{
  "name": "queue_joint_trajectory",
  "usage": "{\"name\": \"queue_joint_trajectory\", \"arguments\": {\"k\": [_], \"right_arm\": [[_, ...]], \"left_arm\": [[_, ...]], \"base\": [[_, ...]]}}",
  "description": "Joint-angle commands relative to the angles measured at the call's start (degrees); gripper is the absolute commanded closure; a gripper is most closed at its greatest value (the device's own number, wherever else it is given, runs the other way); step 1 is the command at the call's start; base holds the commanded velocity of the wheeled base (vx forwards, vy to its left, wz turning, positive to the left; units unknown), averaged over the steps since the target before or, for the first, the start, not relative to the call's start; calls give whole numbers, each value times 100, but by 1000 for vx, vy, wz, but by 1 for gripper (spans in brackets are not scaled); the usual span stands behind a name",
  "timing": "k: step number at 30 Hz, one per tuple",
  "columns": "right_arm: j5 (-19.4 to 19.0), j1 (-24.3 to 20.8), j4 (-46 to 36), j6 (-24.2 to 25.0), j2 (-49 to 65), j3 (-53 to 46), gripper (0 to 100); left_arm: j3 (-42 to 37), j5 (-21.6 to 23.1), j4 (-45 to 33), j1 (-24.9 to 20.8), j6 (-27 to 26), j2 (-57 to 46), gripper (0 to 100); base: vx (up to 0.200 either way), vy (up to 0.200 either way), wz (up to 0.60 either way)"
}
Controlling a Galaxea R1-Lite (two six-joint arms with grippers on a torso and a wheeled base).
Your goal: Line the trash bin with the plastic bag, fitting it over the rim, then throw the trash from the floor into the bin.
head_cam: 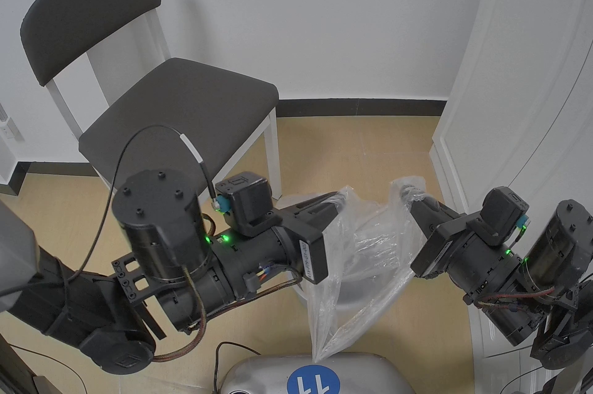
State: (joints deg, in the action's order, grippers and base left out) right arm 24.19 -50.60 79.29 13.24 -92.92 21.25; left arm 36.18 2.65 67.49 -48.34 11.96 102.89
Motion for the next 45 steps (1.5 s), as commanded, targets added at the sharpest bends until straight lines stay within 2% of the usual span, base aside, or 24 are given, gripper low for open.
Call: {"name": "queue_joint_trajectory", "arguments": {"k": [1,5,8,10,16,25,32,33,45], "right_arm": [[-2,-2,17,3,-165,-7,100],[-19,68,17,100,-297,-7,100],[-292,244,34,566,-614,20,100],[-406,305,43,698,-745,29,100],[-450,464,43,873,-992,108,100],[-547,587,52,1190,-1457,239,100],[-599,631,808,1436,-2143,310,100],[-705,692,1071,1585,-2468,354,100],[-775,666,1071,2324,-2908,679,100]], "left_arm": [[152,-1,89,26,184,469,100],[302,-10,151,52,413,724,100],[398,-1,151,167,465,961,100],[451,-1,151,211,474,1084,100],[697,-1,151,386,746,1541,100],[724,52,124,597,746,1752,100],[908,96,98,914,738,2113,100],[908,105,80,1002,738,2104,100],[917,386,28,1529,694,1954,100]], "base": [[0,0,0],[0,0,0],[0,0,0],[0,0,0],[0,0,0],[0,0,0],[0,0,0],[0,0,0],[0,0,0]]}}
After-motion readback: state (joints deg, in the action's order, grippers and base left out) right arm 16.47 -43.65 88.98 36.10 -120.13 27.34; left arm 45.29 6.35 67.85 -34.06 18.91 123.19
